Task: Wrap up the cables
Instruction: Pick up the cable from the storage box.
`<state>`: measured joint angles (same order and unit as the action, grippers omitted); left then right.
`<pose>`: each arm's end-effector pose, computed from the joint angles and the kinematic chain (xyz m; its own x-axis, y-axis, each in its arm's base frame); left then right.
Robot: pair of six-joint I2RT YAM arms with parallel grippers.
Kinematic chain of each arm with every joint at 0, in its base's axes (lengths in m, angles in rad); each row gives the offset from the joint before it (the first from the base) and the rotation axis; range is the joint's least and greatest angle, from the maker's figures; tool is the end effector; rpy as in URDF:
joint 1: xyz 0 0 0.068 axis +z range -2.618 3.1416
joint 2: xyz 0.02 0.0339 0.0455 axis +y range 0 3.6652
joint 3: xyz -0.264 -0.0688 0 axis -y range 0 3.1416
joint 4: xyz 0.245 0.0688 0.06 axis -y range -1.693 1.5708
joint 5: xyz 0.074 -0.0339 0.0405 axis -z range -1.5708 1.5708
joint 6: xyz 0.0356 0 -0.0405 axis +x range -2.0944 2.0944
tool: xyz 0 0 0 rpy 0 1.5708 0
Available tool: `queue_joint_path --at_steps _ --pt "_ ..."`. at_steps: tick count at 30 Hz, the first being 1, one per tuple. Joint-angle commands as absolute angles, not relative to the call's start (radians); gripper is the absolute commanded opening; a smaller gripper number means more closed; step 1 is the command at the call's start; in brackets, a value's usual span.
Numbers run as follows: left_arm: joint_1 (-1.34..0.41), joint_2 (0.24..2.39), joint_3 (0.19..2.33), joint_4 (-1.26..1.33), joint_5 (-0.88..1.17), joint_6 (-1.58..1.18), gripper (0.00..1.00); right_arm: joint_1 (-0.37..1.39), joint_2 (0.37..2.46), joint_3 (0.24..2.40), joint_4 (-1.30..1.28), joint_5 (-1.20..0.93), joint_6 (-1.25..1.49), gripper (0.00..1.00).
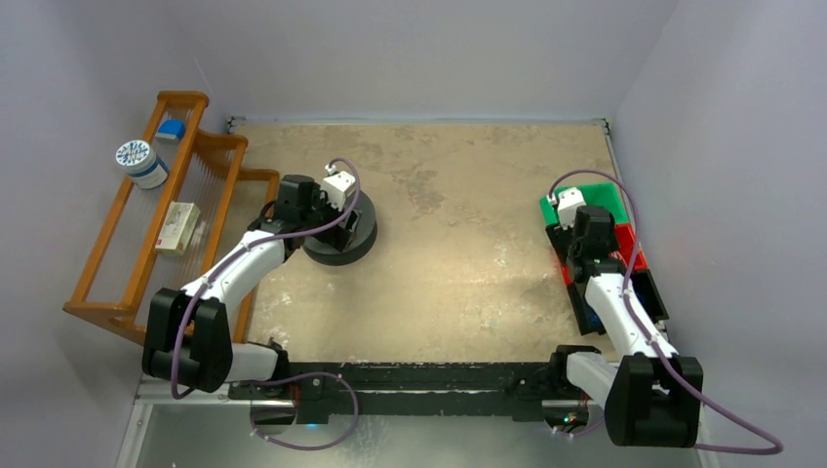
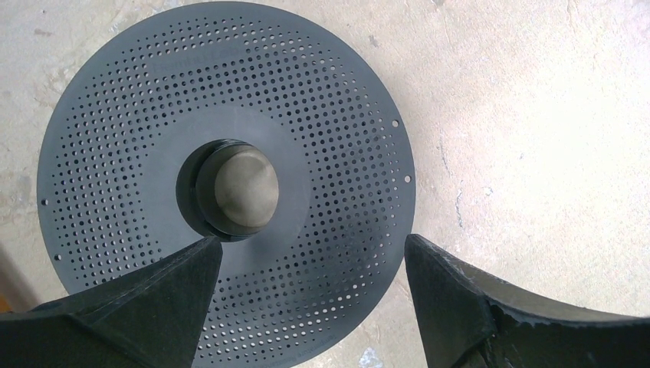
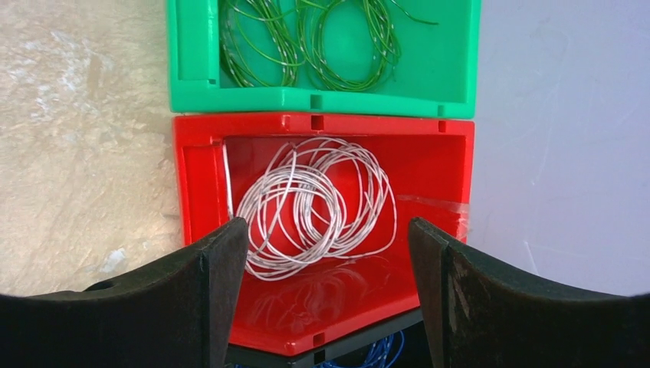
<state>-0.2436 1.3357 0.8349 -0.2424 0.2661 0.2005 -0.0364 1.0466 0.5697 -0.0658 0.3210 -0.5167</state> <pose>0.2714 -0.0771 0.2319 -0.5597 0.3371 -0.7570 0.5430 0.8393 -0.0277 0.2248 -0.0194 0.2272 -0.5992 -0.4473 -0.6640 0.0098 0.8252 -0.5647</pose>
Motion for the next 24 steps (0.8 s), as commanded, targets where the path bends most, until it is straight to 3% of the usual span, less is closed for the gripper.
queue_joint_path --at_steps 1,24 --pt "-0.249 1.325 0.830 -0.199 0.276 0.198 0.87 -0.047 1.035 0.614 -0.035 0.247 -0.490 0.78" --pt "-0.249 1.315 0.810 -0.186 0.259 0.201 0.87 -0.072 1.114 0.556 0.036 0.203 -0.469 0.68"
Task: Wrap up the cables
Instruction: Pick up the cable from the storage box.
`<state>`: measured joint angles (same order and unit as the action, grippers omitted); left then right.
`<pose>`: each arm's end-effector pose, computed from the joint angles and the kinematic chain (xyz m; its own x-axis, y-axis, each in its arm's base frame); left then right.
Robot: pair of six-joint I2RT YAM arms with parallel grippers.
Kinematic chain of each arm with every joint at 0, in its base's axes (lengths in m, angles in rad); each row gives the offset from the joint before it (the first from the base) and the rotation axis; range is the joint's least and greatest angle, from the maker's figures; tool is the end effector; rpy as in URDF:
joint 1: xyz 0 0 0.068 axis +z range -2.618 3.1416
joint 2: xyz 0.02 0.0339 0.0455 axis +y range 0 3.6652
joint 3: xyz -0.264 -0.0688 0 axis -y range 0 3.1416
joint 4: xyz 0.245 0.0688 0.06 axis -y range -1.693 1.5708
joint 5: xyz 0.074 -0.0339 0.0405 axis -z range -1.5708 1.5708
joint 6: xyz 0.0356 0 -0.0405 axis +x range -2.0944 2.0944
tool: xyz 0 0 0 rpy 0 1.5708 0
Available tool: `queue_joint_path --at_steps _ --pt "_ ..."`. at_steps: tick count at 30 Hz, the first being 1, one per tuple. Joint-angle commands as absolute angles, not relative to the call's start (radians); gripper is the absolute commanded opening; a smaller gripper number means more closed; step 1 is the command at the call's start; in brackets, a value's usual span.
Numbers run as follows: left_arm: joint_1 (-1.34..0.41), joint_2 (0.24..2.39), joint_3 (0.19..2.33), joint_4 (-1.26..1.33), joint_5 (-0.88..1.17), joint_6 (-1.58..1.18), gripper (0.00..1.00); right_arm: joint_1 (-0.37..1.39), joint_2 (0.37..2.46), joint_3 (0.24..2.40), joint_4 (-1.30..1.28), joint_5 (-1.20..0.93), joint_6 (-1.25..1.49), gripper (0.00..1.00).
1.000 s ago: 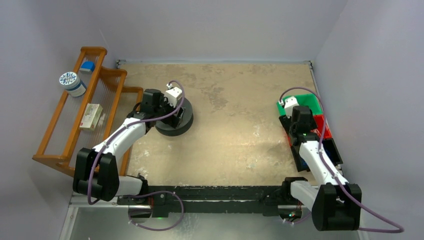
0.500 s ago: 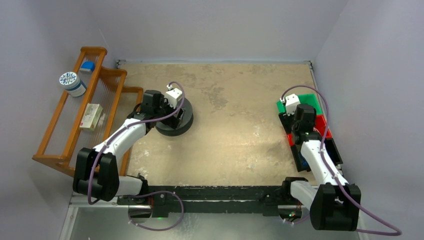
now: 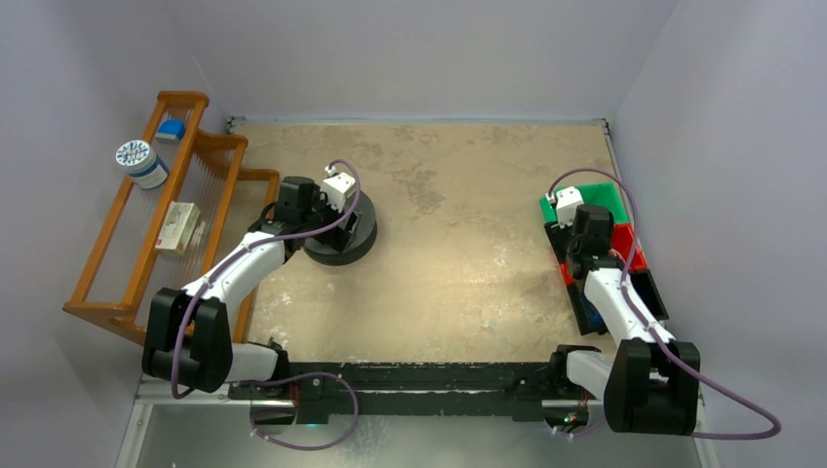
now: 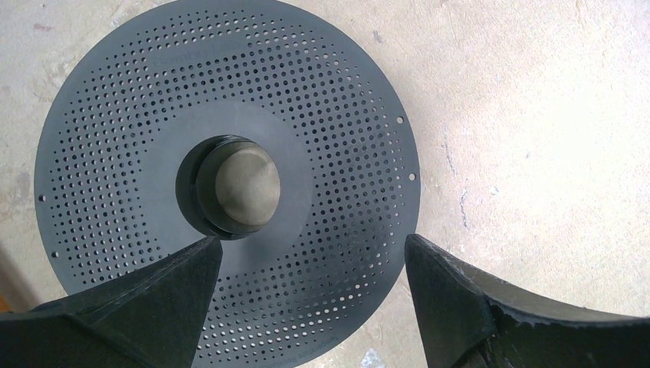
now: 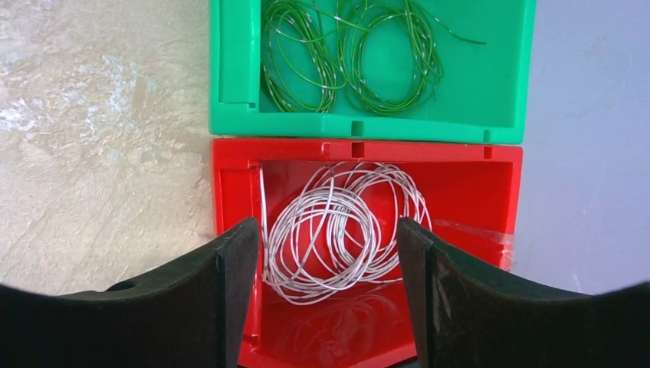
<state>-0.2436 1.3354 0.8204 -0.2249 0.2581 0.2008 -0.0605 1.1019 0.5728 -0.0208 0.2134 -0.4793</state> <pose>0.2708 -0.0767 0.2287 -0.5582 0.3374 -0.7580 0.5383 0.8425 -0.0213 0.2344 -0.0217 0.2203 -0.5732 -0.4168 -0.7055 -0.0282 0.8705 -0.4914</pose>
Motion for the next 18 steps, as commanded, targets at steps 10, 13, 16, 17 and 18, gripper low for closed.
queue_joint_path --at_steps 10,13,16,17,18 --pt "-0.249 1.315 0.806 -0.182 0.254 0.201 0.87 -0.084 1.132 0.546 0.052 0.170 -0.469 0.53" --pt "-0.249 1.313 0.806 -0.181 0.255 0.201 0.87 -0.086 1.140 0.543 0.057 0.162 -0.468 0.53" --pt "-0.249 1.313 0.804 -0.180 0.253 0.201 0.87 -0.088 1.152 0.536 0.069 0.160 -0.471 0.53" --pt "-0.249 1.313 0.804 -0.181 0.253 0.201 0.87 -0.090 1.157 0.535 0.072 0.159 -0.472 0.53" --pt "-0.249 1.313 0.804 -0.180 0.252 0.201 0.87 -0.093 1.161 0.533 0.074 0.156 -0.471 0.52"
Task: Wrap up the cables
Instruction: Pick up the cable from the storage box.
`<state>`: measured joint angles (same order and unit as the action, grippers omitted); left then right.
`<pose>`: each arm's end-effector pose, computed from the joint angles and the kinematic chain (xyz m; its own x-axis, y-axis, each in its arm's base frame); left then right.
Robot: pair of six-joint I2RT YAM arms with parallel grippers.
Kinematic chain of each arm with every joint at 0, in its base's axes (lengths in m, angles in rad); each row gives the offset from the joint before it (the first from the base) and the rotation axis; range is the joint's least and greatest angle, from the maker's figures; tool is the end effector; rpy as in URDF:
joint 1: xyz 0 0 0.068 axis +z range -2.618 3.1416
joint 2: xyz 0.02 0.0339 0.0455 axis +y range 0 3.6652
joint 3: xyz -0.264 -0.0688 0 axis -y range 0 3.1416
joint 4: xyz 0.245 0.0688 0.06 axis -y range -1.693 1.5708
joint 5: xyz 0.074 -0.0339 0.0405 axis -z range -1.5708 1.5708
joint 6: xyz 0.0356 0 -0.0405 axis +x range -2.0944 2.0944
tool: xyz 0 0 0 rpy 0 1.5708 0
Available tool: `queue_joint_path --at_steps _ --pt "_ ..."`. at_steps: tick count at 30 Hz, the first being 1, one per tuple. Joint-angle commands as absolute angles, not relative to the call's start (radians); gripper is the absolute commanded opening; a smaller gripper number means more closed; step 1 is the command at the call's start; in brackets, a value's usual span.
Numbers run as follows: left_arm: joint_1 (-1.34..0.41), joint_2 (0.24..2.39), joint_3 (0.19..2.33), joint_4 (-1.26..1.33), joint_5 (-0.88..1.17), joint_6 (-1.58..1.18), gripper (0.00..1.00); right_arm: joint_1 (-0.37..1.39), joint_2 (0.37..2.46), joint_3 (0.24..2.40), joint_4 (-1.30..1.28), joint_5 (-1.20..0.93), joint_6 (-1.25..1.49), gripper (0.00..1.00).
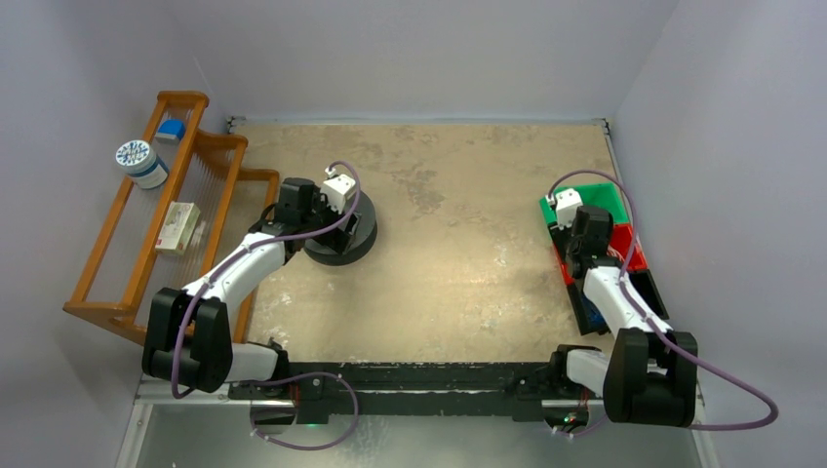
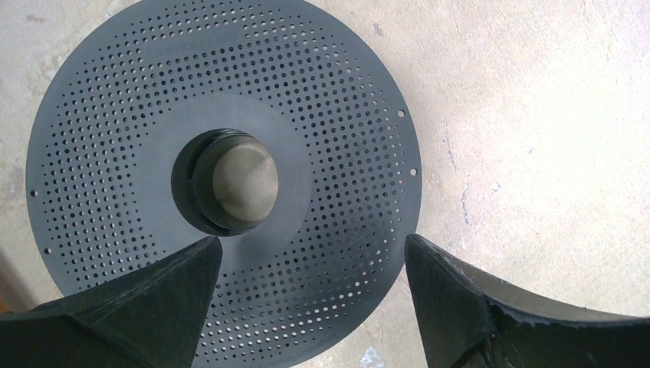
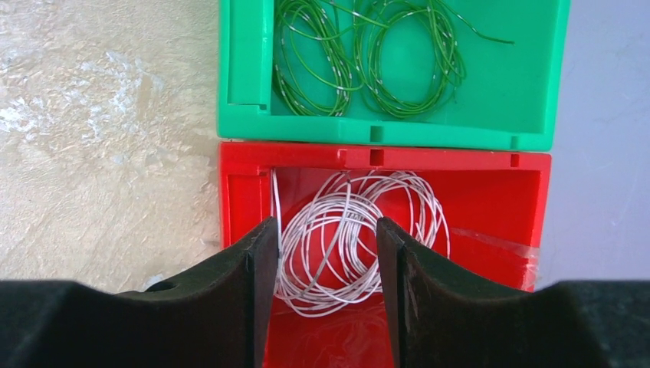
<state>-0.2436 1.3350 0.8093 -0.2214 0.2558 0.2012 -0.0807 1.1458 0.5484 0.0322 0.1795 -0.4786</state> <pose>0.2695 -0.0763 0.2255 -0.5635 0.3393 -0.7532 0.5369 0.8433 -0.0218 0.2382 -0.0256 0.2074 -0.5796 -0.4077 -0.7056 -0.0421 0.8796 -0.4738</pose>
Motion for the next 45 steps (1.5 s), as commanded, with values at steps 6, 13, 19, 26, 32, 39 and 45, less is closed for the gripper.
queue_joint_path --at_steps 6,13,19,26,32,39,45 --pt "-0.249 1.313 0.803 -0.176 0.249 0.201 0.87 -0.100 1.178 0.525 0.095 0.148 -0.465 0.46" --pt "-0.249 1.317 0.801 -0.174 0.252 0.201 0.87 -0.101 1.131 0.556 0.055 0.142 -0.455 0.26" --pt "-0.249 1.319 0.802 -0.173 0.252 0.201 0.87 -0.101 1.073 0.611 -0.008 0.117 -0.444 0.05" --pt "-0.249 1.322 0.801 -0.172 0.252 0.201 0.87 -0.101 1.017 0.719 -0.099 0.080 -0.424 0.00" --pt "-0.249 1.327 0.802 -0.168 0.250 0.199 0.87 -0.101 1.010 0.883 -0.181 0.014 -0.378 0.00" --pt "-0.249 1.338 0.804 -0.164 0.247 0.198 0.87 -0.040 1.077 1.072 -0.229 -0.058 -0.306 0.00" --pt "-0.249 1.329 0.831 -0.171 0.197 0.201 0.88 0.237 1.150 1.161 -0.202 0.010 -0.215 0.02"
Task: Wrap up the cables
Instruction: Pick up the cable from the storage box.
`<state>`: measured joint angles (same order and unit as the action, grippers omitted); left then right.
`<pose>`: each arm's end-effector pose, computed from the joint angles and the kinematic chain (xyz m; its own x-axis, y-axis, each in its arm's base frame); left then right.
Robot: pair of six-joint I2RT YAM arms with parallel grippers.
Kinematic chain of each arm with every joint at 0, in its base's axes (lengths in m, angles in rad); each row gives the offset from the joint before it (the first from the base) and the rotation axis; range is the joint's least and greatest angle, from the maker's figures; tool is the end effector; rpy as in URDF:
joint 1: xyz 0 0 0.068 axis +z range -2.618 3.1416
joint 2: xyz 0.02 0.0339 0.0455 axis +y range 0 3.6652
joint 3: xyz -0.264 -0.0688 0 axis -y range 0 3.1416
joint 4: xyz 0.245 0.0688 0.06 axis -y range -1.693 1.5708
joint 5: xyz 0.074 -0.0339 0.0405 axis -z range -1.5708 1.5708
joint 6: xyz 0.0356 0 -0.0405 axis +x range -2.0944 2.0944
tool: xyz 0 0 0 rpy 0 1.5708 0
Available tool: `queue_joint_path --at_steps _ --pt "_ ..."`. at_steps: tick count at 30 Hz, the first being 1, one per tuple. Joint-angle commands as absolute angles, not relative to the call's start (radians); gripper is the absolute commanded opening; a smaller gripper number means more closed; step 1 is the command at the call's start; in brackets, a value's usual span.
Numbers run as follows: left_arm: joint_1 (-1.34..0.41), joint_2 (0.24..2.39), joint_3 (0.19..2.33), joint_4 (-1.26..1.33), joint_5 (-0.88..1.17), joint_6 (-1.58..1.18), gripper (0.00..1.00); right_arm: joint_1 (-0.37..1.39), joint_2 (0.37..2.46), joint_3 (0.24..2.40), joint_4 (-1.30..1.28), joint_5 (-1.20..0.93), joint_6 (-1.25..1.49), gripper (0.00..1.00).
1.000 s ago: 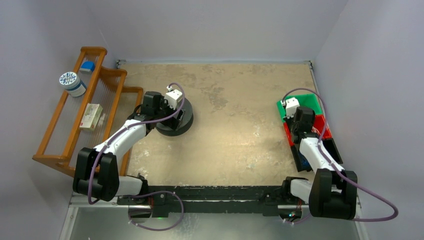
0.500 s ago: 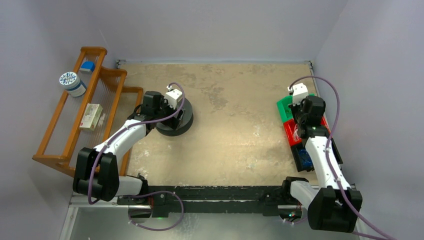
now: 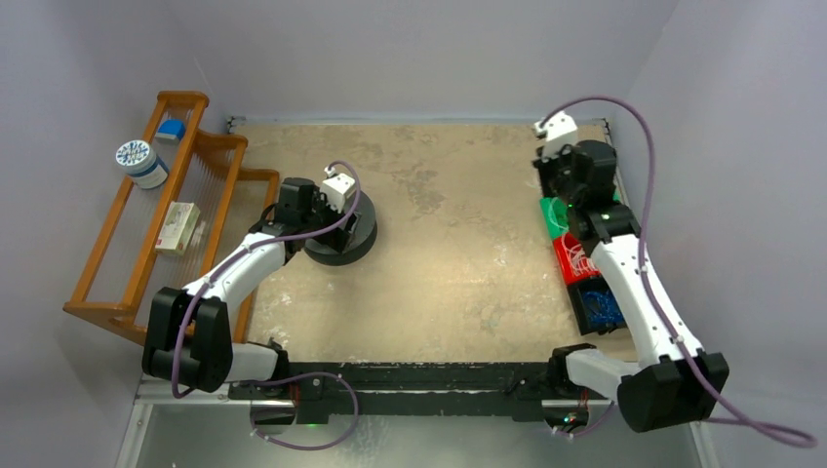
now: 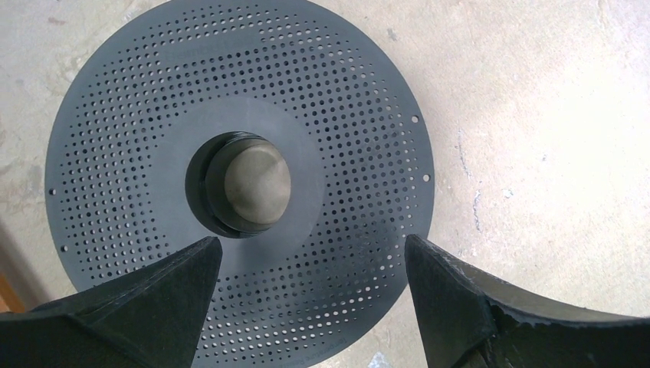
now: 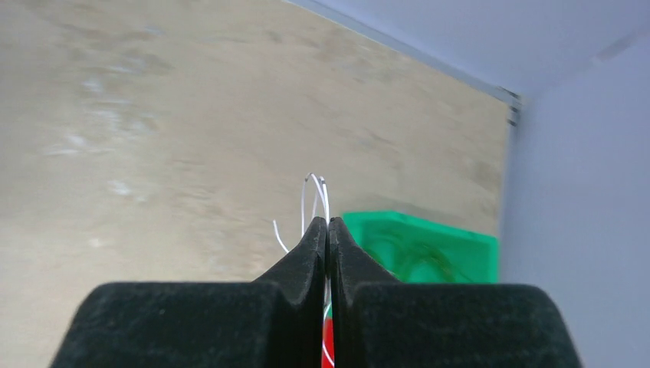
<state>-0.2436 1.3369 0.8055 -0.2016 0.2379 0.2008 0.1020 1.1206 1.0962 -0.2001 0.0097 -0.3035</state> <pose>0.2708 -0.0760 0.2252 -0.5556 0.3378 -0.7597 0.5258 0.8506 -0.0063 0.2571 0.0260 0.3808 -0.1837 -0.3192 -0.9297 -0.1544 0.9434 -0.2934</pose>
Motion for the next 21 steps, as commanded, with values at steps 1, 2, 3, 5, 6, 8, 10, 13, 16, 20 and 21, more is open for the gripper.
queue_joint_path --at_steps 1,2,3,5,6,8,10,13,16,20,21 --pt "-0.249 1.322 0.843 -0.180 0.180 0.207 0.88 0.272 1.165 1.177 -0.193 0.004 -0.195 0.02" --pt "-0.249 1.313 0.857 -0.183 0.165 0.216 0.88 0.305 1.186 1.200 -0.187 0.003 -0.179 0.03" --pt "-0.249 1.300 0.869 -0.185 0.152 0.225 0.88 0.336 1.209 1.224 -0.180 0.003 -0.164 0.03" --pt "-0.249 1.278 0.896 -0.193 0.139 0.247 0.89 0.403 1.273 1.277 -0.171 0.003 -0.139 0.03" --pt "-0.249 1.269 0.908 -0.197 0.132 0.255 0.89 0.434 1.304 1.303 -0.165 0.006 -0.126 0.04" --pt "-0.249 1.253 0.936 -0.211 0.121 0.271 0.90 0.489 1.375 1.359 -0.146 0.031 -0.085 0.06" --pt "-0.249 1.237 0.950 -0.222 0.126 0.282 0.91 0.517 1.454 1.409 -0.123 0.044 -0.050 0.07" --pt "-0.249 1.210 0.945 -0.231 0.177 0.291 0.91 0.539 1.567 1.458 -0.077 0.051 -0.014 0.07" --pt "-0.249 1.197 0.924 -0.232 0.235 0.296 0.91 0.571 1.679 1.478 -0.036 0.052 -0.008 0.06" --pt "-0.249 1.209 0.916 -0.248 0.271 0.296 0.91 0.598 1.769 1.485 -0.029 0.019 0.020 0.09" --pt "-0.249 1.212 0.916 -0.248 0.278 0.296 0.91 0.600 1.778 1.482 -0.031 0.005 0.015 0.14"
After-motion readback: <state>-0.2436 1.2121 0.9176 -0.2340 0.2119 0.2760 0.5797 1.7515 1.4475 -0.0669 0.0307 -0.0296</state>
